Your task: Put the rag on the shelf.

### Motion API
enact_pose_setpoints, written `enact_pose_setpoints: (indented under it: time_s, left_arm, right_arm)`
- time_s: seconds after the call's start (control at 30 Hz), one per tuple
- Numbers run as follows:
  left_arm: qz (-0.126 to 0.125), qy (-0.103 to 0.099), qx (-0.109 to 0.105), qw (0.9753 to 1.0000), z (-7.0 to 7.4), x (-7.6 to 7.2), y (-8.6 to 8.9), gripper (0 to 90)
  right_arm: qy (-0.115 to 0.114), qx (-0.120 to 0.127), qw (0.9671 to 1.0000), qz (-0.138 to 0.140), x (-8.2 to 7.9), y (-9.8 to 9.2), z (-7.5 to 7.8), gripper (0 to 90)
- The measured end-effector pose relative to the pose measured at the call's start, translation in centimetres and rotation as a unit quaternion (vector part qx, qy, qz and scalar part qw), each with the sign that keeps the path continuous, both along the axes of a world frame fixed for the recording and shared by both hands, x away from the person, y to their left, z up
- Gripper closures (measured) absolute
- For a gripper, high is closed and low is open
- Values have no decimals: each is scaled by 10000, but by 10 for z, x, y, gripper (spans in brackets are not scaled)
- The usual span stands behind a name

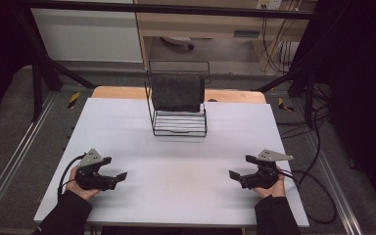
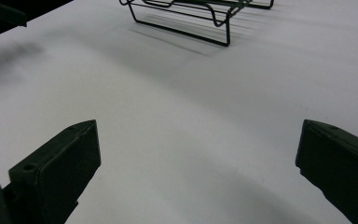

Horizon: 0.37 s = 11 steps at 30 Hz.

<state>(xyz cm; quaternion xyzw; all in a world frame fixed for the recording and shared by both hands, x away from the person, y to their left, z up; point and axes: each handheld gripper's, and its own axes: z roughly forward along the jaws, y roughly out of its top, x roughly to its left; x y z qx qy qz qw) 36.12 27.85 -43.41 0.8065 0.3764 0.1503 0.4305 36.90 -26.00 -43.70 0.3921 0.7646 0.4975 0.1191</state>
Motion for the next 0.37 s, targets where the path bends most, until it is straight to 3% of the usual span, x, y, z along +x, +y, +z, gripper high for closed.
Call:
enact_pose_setpoints:
  time_s: [0.37]
  left_arm:
    - [-17,30,91,10000,-8,-4,2,105]
  right_arm:
    - [57,-98,9999,-12,-6,-9,-11,6]
